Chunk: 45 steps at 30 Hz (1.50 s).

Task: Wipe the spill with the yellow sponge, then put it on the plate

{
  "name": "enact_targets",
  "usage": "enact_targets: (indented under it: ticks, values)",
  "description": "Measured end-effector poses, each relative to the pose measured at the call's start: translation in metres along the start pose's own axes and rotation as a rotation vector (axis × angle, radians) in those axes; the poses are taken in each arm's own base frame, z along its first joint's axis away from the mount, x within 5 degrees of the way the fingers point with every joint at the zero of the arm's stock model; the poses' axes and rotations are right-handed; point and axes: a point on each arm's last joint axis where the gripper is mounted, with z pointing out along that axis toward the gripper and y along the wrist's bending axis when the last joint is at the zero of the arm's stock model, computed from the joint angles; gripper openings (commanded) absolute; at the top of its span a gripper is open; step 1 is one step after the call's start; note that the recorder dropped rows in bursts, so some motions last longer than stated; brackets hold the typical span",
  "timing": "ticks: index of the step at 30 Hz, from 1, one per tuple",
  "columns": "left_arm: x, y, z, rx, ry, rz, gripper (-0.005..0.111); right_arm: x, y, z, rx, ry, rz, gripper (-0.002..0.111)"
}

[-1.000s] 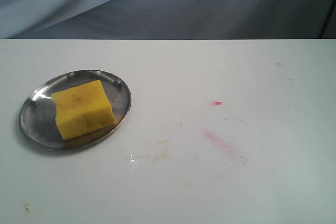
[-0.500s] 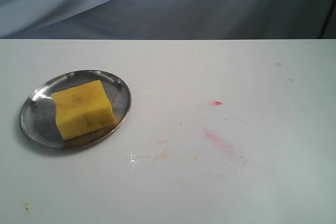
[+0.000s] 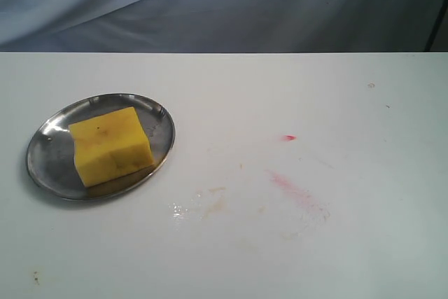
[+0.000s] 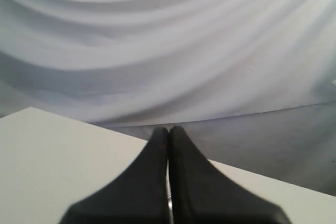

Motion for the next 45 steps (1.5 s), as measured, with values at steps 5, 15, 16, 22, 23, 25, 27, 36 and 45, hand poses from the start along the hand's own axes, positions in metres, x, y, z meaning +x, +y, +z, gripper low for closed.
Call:
enact_targets:
  ticks: [5,15,16,22,23,25,27,36,45]
  values:
    - [0.0,-0.001,-0.003,0.017,-0.037,0.001,0.0,0.0,0.0,0.0,0.0,0.0,0.0,0.0]
    - [0.013,0.0,-0.002,0.052,-0.053,0.13,0.0,0.0,0.0,0.0,0.0,0.0,0.0,0.0]
    - [0.013,0.0,-0.002,0.055,-0.059,0.14,0.0,0.0,0.0,0.0,0.0,0.0,0.0,0.0]
    - [0.015,0.001,-0.002,0.046,-0.033,0.177,0.0,0.0,0.0,0.0,0.0,0.0,0.0,0.0]
    - [0.017,0.002,-0.001,0.037,-0.01,0.177,0.0,0.0,0.0,0.0,0.0,0.0,0.0,0.0]
    - [0.021,0.004,-0.001,0.017,0.038,0.178,0.0,0.0,0.0,0.0,0.0,0.0,0.0,0.0]
    - [0.025,0.006,-0.002,-0.001,0.082,0.179,0.0,0.0,0.0,0.0,0.0,0.0,0.0,0.0]
    - [0.031,0.009,-0.003,-0.031,0.154,0.211,0.0,0.0,0.0,0.0,0.0,0.0,0.0,0.0]
    - [0.031,0.009,-0.003,-0.032,0.154,0.213,0.0,0.0,0.0,0.0,0.0,0.0,0.0,0.0]
